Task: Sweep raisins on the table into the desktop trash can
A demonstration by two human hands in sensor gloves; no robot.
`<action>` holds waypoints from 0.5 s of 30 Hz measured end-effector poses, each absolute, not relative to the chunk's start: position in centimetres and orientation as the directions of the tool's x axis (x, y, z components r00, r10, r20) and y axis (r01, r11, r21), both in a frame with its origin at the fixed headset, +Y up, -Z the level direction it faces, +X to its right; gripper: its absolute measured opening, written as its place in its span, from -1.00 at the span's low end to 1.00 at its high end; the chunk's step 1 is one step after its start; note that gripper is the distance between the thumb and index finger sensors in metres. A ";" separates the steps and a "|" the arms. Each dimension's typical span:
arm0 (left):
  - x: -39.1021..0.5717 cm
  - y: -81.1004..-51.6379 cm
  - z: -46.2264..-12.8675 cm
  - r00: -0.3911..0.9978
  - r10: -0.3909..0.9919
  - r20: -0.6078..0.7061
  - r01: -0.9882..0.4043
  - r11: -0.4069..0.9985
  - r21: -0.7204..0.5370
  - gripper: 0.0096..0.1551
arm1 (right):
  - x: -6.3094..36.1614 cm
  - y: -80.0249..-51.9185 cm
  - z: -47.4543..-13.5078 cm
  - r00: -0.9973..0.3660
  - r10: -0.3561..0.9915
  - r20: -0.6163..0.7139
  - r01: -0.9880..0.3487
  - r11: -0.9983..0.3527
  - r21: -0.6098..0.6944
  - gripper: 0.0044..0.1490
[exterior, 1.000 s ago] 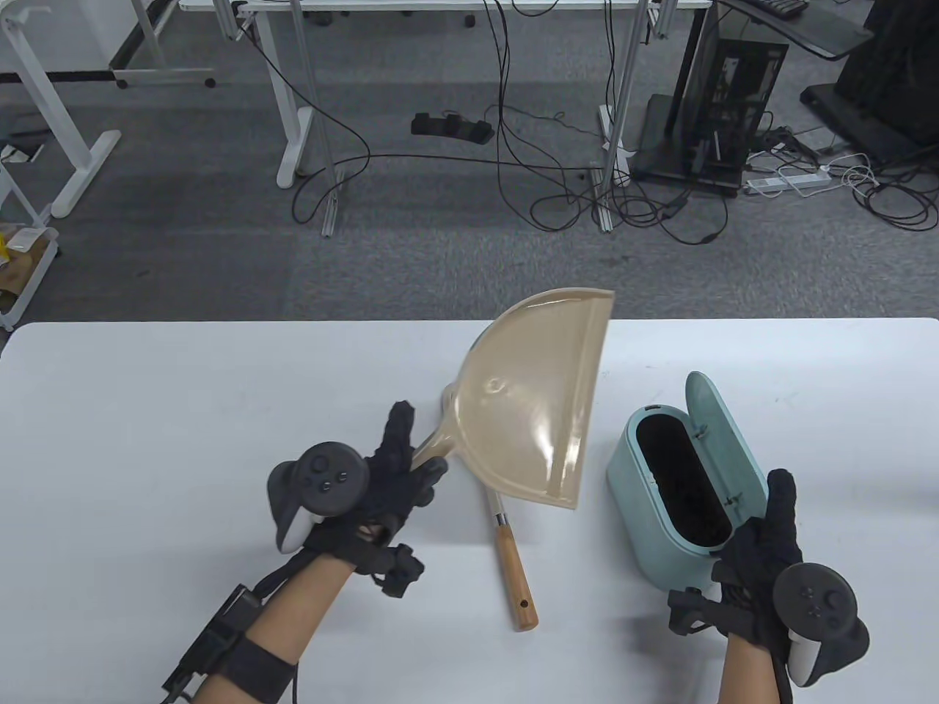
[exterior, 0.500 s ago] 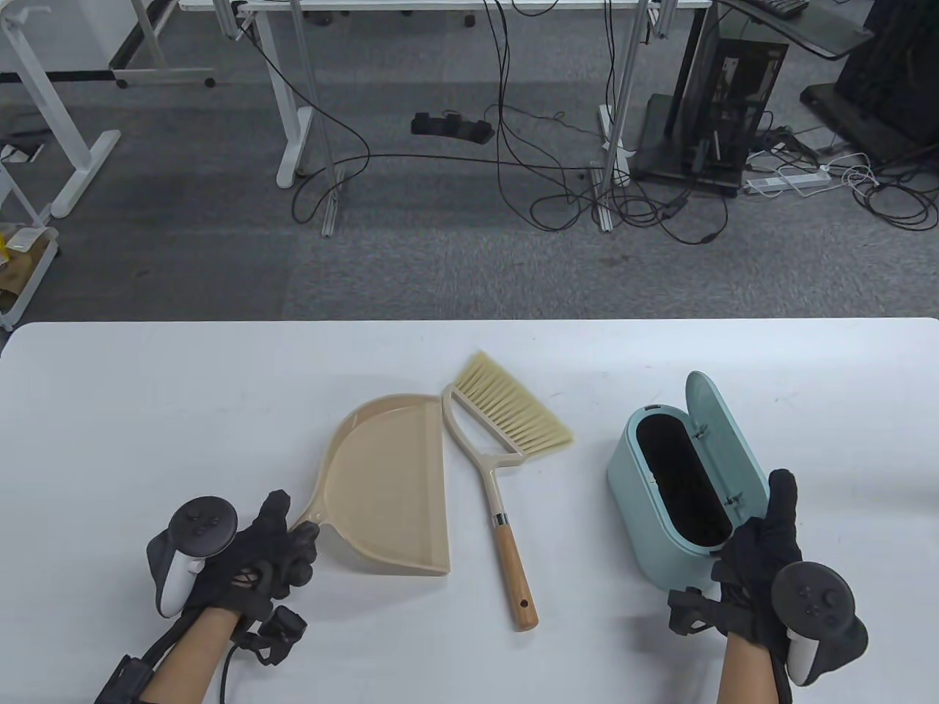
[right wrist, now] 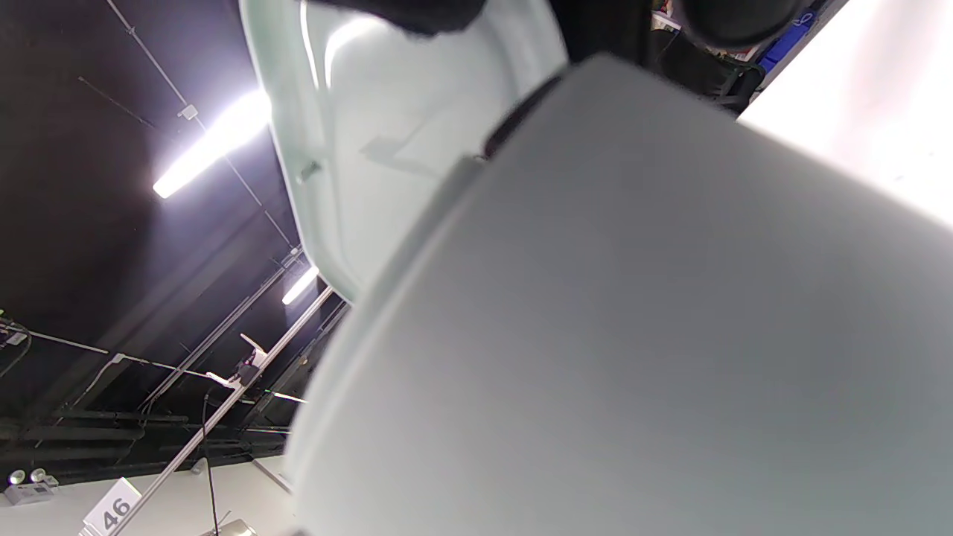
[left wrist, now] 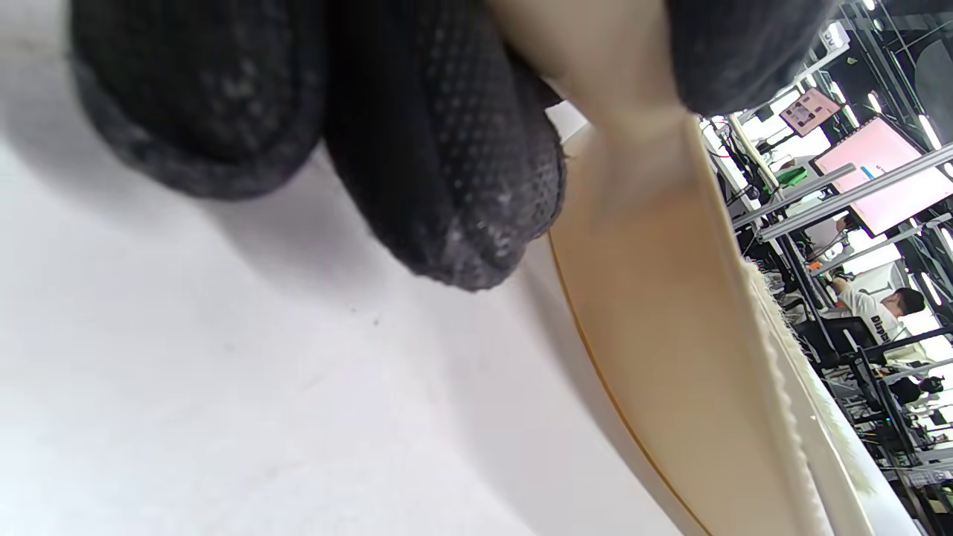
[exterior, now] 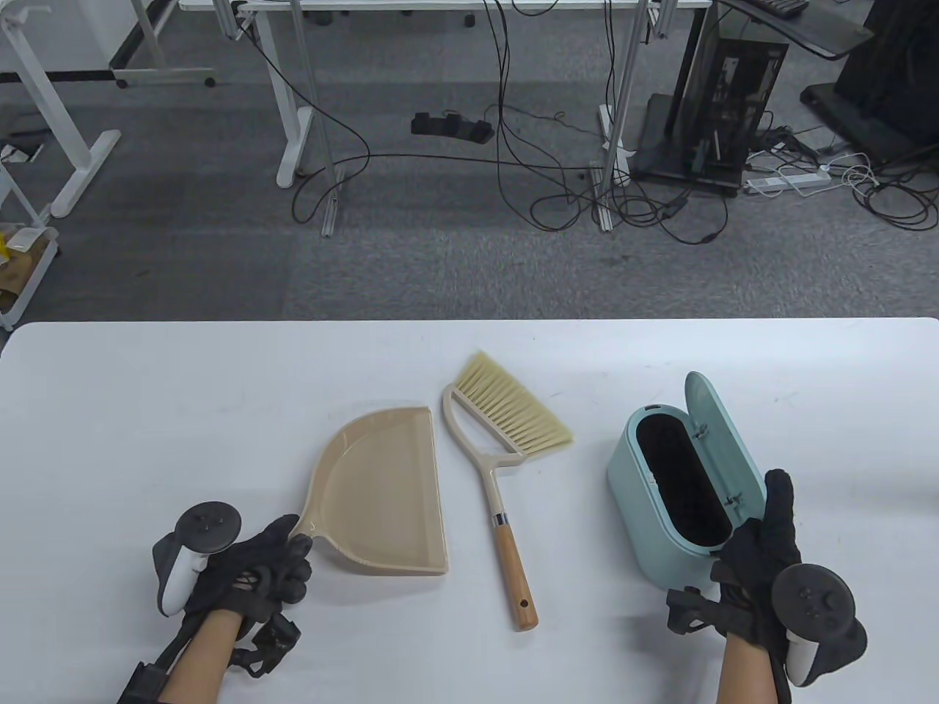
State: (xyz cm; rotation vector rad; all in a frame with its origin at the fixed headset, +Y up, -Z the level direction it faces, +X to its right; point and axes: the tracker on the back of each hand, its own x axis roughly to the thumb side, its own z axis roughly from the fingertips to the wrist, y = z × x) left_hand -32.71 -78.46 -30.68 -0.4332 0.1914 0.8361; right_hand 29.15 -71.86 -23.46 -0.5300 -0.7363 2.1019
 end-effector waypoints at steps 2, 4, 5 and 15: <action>-32.7 -78.2 -30.6 0.673 0.663 -0.327 -0.739 0.612 -0.280 -0.16 | 29.1 -71.9 -23.5 -0.574 0.812 -0.110 -0.566 -0.489 -0.664 -0.23; -32.9 -77.6 -30.4 0.698 0.658 -0.283 -0.716 0.651 -0.253 0.11 | 29.3 -71.9 -23.5 -0.556 0.825 -0.102 -0.576 -0.472 -0.668 -0.21; -32.9 -77.2 -30.1 0.718 0.651 -0.247 -0.696 0.682 -0.223 0.18 | 29.3 -71.9 -23.5 -0.546 0.832 -0.094 -0.582 -0.458 -0.671 -0.21; -28.8 -71.5 -26.6 0.954 0.103 0.282 -0.156 0.972 0.175 0.31 | 29.9 -70.9 -23.0 -0.498 0.867 -0.021 -0.633 -0.380 -0.675 0.13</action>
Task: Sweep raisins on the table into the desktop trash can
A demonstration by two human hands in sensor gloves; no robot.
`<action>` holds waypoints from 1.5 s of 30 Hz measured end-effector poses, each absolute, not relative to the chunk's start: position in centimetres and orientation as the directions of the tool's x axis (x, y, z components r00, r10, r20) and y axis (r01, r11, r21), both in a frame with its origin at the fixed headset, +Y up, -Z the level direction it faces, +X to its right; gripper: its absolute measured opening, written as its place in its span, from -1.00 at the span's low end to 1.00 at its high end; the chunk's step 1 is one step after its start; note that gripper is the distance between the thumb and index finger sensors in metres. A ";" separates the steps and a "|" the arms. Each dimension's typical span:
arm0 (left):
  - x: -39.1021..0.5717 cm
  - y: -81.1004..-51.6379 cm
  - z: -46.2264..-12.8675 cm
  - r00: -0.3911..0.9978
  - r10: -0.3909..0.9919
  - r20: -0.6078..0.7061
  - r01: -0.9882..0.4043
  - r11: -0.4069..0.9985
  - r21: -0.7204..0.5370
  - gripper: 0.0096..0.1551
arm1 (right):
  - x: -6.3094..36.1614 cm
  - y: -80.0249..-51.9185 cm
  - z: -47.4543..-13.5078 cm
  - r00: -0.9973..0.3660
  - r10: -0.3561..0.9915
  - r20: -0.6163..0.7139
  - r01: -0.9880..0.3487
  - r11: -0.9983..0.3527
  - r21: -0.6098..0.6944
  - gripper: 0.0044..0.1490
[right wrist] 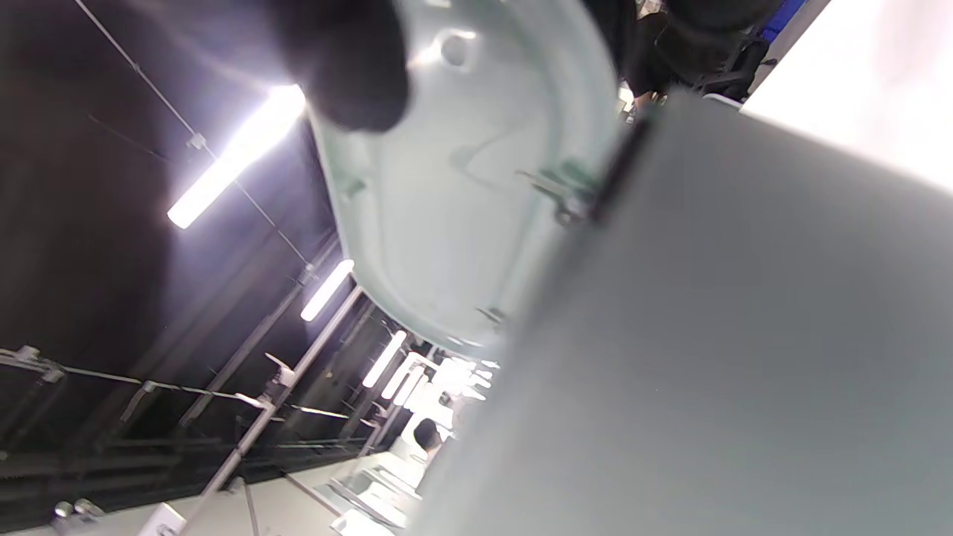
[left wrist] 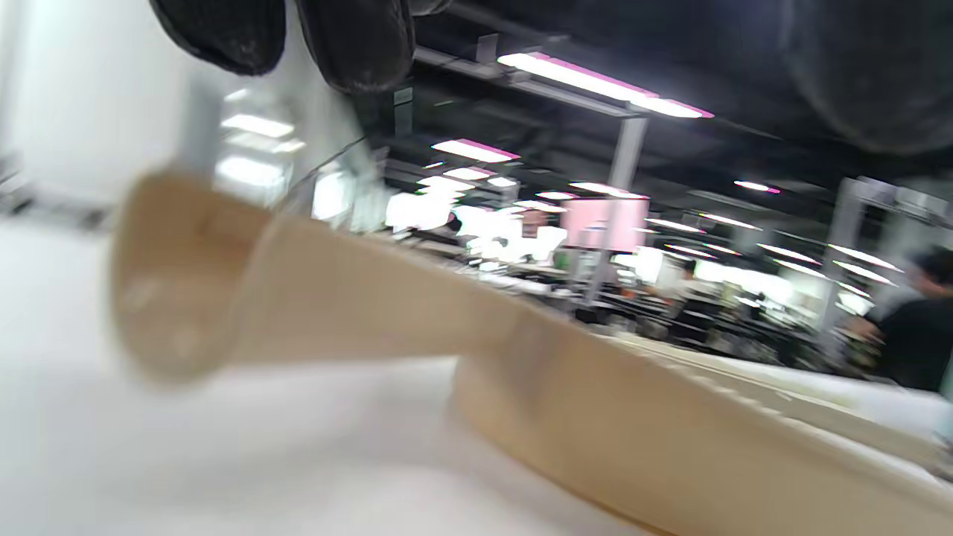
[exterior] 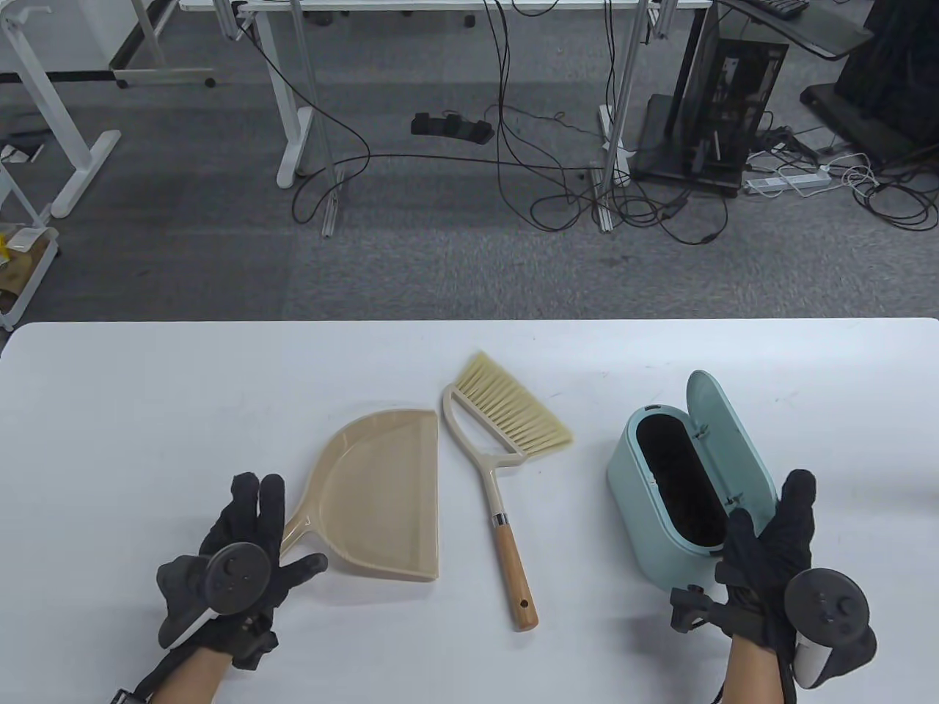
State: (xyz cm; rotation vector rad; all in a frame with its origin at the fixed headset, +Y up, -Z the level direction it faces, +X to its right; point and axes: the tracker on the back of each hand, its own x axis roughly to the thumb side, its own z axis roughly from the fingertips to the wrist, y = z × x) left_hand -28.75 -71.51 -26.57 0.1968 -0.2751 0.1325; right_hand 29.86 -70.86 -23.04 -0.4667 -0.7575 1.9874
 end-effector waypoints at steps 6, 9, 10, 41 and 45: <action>-25.2 -72.4 -24.2 0.838 -0.128 0.530 0.002 0.972 0.233 0.29 | 31.2 -66.3 -22.7 -0.363 0.930 0.058 -0.758 -0.259 -0.599 0.35; -24.7 -72.8 -23.9 0.810 -0.153 0.567 0.030 0.975 0.219 0.31 | 31.0 -64.5 -23.4 -0.359 0.932 0.040 -0.780 -0.276 -0.562 0.38; -24.7 -72.9 -24.0 0.809 -0.149 0.568 0.032 0.977 0.211 0.31 | 30.8 -64.1 -23.9 -0.394 0.919 0.007 -0.758 -0.321 -0.567 0.37; -25.1 -75.4 -24.3 0.814 -0.181 0.552 0.155 0.983 0.094 0.28 | 21.0 -72.2 -30.0 -0.960 0.160 -0.231 -0.126 -0.980 -0.152 0.12; -25.0 -75.4 -24.3 0.815 -0.191 0.547 0.162 0.981 0.102 0.28 | 20.7 -72.2 -30.2 -0.961 0.095 -0.258 -0.070 -0.992 -0.104 0.11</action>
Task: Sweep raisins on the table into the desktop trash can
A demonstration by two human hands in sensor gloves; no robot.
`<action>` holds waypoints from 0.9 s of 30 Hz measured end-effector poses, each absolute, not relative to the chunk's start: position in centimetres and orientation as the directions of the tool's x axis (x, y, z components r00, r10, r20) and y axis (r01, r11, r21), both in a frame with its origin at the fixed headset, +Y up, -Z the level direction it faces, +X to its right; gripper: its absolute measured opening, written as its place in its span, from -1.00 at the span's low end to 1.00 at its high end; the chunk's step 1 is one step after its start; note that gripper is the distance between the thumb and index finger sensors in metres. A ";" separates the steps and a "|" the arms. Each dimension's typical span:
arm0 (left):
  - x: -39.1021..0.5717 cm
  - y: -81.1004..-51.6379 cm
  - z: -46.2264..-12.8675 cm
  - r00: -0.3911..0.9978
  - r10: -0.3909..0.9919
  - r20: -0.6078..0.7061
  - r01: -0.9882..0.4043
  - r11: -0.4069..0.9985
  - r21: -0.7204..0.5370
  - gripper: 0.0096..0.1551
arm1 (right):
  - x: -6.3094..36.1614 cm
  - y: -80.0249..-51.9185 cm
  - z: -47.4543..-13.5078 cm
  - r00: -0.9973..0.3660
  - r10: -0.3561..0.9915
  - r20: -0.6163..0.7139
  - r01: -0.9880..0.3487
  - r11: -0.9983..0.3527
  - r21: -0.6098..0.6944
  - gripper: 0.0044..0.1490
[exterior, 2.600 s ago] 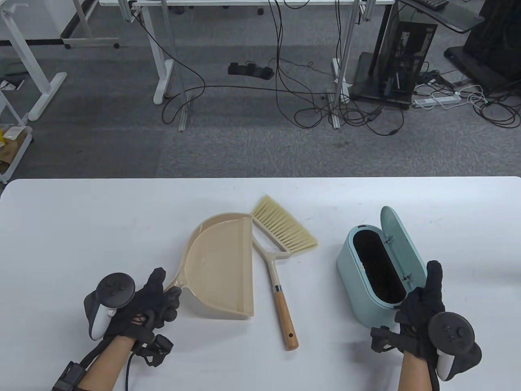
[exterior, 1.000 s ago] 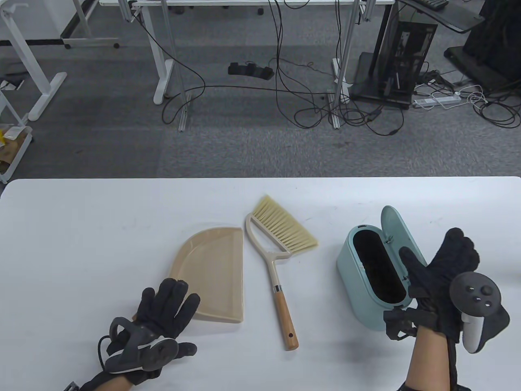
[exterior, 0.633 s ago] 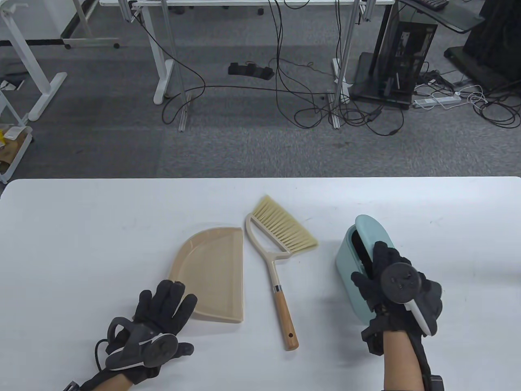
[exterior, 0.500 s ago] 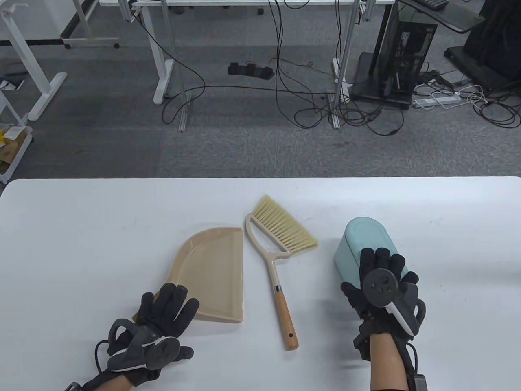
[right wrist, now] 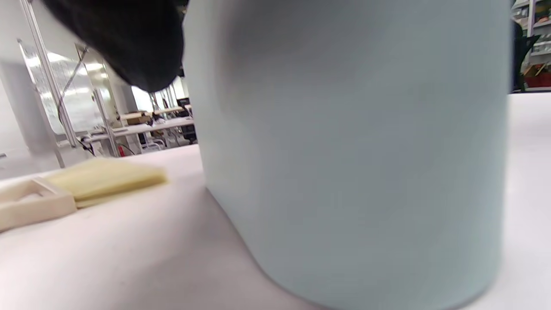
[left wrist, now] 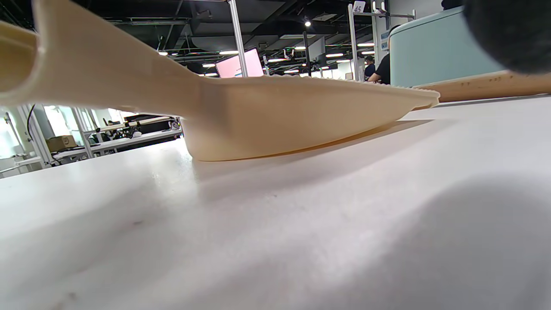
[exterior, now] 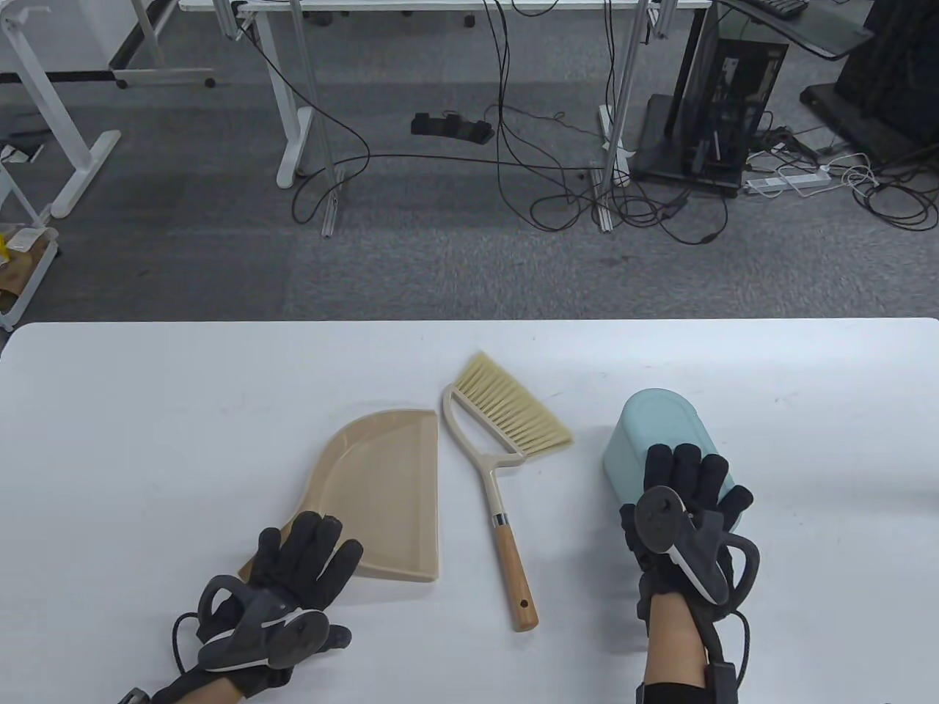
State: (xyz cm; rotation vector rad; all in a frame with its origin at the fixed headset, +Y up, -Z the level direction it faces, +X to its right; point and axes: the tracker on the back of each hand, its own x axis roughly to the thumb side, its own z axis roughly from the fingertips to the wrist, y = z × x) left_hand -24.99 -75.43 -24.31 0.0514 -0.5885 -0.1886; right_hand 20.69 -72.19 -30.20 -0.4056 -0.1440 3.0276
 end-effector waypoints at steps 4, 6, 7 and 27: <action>-24.8 -75.3 -24.2 0.812 -0.204 0.547 0.171 0.979 0.110 0.28 | 20.5 -72.2 -30.3 -0.959 0.064 -0.275 -0.040 -0.995 -0.092 0.11; -24.7 -75.4 -24.1 0.812 -0.202 0.548 0.172 0.979 0.106 0.27 | 20.5 -72.2 -30.3 -0.955 0.068 -0.288 -0.046 -0.996 -0.082 0.11; -24.7 -75.4 -24.1 0.811 -0.203 0.549 0.175 0.979 0.104 0.28 | 20.5 -72.2 -30.3 -0.953 0.068 -0.295 -0.048 -0.996 -0.077 0.11; -25.0 -75.7 -24.5 0.818 -0.184 0.545 0.178 0.982 0.065 0.34 | 16.7 -71.5 -28.8 -0.967 0.242 -0.076 -0.222 -0.952 -0.210 0.24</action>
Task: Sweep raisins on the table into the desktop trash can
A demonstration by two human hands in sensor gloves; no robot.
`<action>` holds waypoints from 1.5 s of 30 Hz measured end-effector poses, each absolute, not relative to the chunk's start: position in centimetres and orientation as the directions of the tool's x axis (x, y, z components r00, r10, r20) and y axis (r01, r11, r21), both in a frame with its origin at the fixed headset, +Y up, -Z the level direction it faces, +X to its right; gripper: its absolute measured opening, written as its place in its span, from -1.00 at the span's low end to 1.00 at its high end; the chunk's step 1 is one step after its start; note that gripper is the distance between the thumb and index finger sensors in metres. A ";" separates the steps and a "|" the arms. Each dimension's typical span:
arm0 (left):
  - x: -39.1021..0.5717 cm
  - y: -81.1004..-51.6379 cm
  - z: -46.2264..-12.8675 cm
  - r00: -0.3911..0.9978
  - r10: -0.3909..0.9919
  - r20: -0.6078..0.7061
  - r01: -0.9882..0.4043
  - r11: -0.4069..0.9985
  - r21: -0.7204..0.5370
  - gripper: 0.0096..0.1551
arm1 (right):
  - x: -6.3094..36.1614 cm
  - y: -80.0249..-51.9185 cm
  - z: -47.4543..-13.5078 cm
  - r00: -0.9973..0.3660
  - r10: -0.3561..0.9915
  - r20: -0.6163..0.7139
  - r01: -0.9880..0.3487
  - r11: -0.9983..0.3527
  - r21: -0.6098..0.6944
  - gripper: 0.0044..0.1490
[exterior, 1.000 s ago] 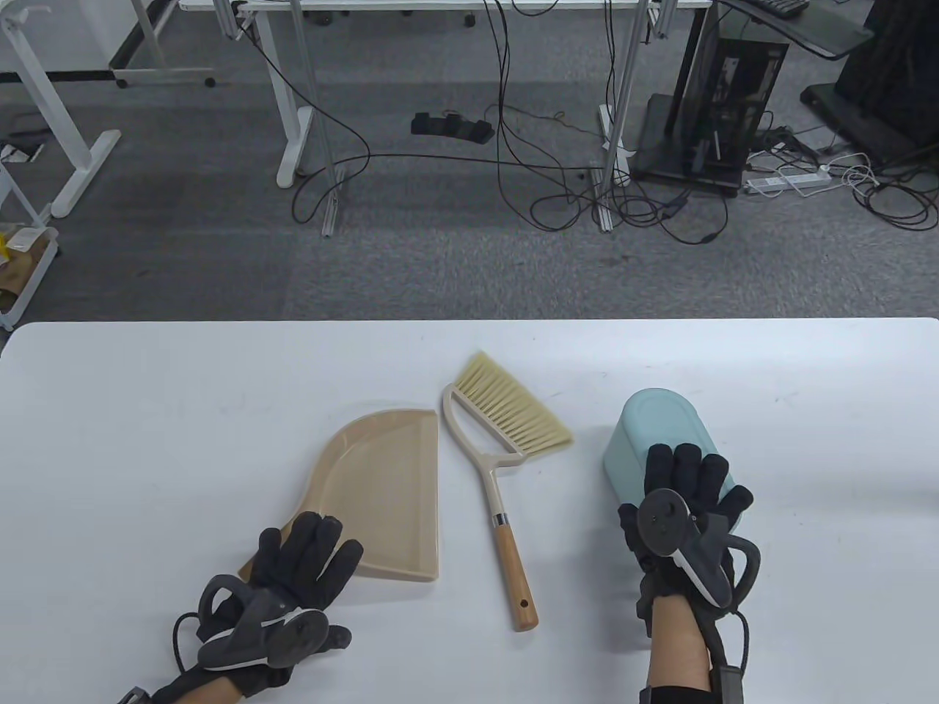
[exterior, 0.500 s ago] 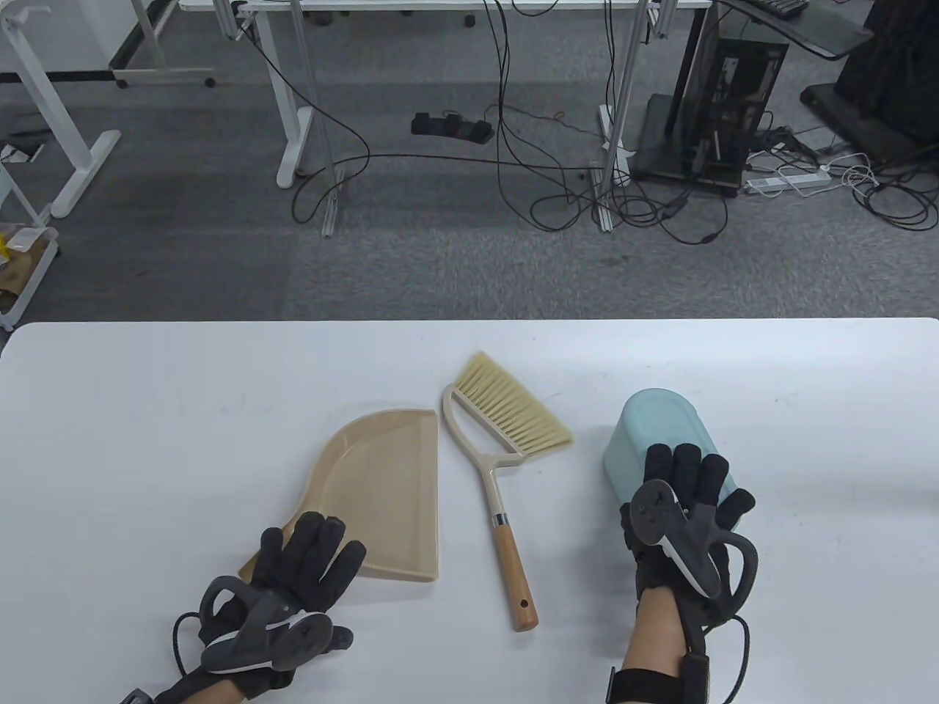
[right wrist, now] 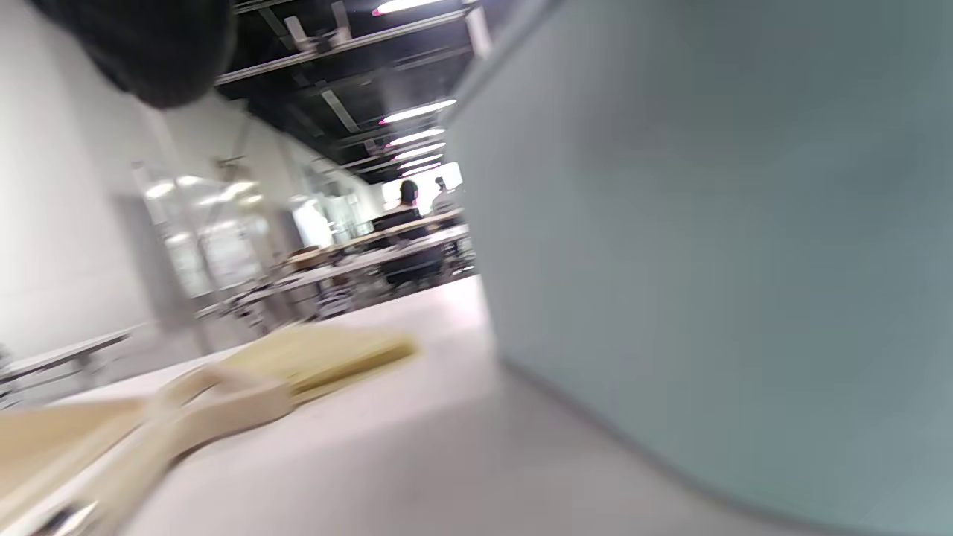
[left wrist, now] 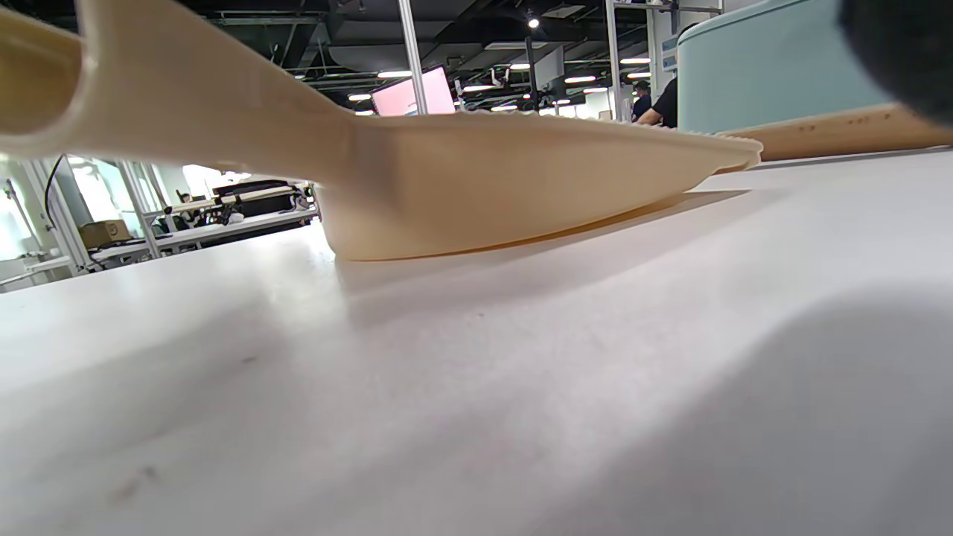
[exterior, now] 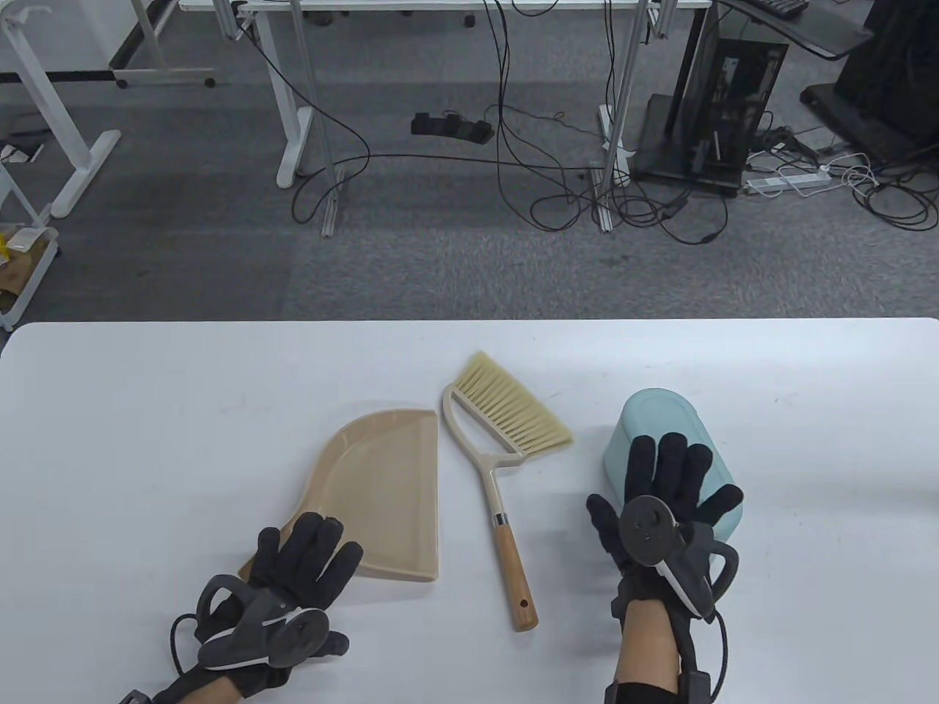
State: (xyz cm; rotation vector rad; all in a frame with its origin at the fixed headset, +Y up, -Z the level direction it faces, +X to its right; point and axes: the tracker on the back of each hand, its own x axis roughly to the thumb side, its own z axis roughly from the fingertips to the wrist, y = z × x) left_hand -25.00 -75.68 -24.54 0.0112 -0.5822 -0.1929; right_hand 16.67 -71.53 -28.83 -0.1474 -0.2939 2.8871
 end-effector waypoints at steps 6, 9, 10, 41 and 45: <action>-25.4 -75.3 -24.8 0.840 -0.144 0.524 0.156 0.988 0.022 0.32 | 10.3 -71.9 -26.3 -0.961 0.206 0.184 -0.238 -0.957 -0.168 0.25; -25.6 -75.1 -24.8 0.840 -0.102 0.534 0.128 0.992 -0.012 0.26 | 7.3 -72.2 -25.0 -0.932 0.235 0.276 -0.277 -0.952 -0.126 0.24; -25.6 -75.1 -24.8 0.836 -0.078 0.543 0.110 0.994 -0.026 0.23 | 6.6 -72.2 -24.8 -0.924 0.244 0.294 -0.289 -0.950 -0.118 0.25; -27.3 -74.8 -25.3 0.892 0.000 0.452 0.026 0.998 -0.052 0.18 | 2.8 -75.5 -23.0 -0.898 0.269 0.349 -0.290 -0.957 -0.009 0.23; -27.3 -74.9 -25.3 0.896 -0.004 0.445 0.034 0.998 -0.061 0.18 | 2.9 -75.6 -23.1 -0.896 0.289 0.338 -0.311 -0.950 -0.010 0.23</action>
